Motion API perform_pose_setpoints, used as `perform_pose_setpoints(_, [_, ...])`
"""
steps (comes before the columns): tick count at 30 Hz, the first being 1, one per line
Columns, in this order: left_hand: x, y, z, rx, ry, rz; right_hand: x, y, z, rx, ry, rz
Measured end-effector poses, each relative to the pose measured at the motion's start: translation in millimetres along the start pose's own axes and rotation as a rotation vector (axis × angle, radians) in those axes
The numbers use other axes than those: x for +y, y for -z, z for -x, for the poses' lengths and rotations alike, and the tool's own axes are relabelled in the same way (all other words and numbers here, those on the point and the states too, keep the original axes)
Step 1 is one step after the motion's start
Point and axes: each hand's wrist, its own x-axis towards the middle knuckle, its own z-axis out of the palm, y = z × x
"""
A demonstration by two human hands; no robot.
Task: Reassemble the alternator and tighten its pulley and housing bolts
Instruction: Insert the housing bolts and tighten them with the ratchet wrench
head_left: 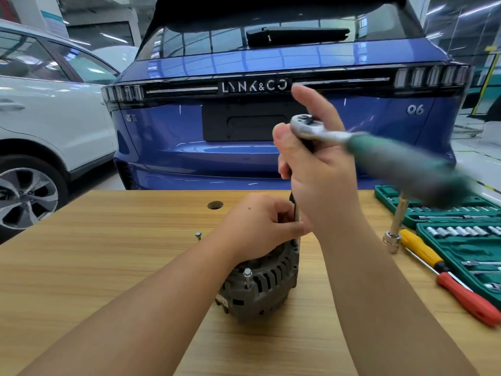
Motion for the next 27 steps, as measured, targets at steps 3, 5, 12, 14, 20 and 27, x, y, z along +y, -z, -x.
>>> perform_pose_setpoints(3, [-11.9,-3.3,-3.5,0.034,-0.057,0.004,2.8,-1.5,2.5,-0.092,-0.013,-0.078])
perform_pose_setpoints(5, [-17.7,-10.9,-8.7,0.054,-0.043,0.026,3.2,0.0,1.9,-0.121,-0.057,-0.136])
perform_pose_setpoints(12, [-34.3,-18.2,-18.6,0.102,-0.043,-0.072,5.8,12.2,-1.2,-0.217,-0.267,-0.487])
perform_pose_setpoints(14, [-29.1,-10.5,-15.9,0.089,-0.052,-0.146,6.8,9.5,-1.7,-0.187,-0.263,-0.348])
perform_pose_setpoints(20, [1.0,0.0,-2.4,-0.037,0.032,-0.081,-3.3,3.4,0.5,0.074,-0.207,-0.112])
perform_pose_setpoints(27, [12.9,3.2,1.0,-0.099,0.038,-0.147,-6.7,18.1,-6.0,0.072,-0.309,-0.244])
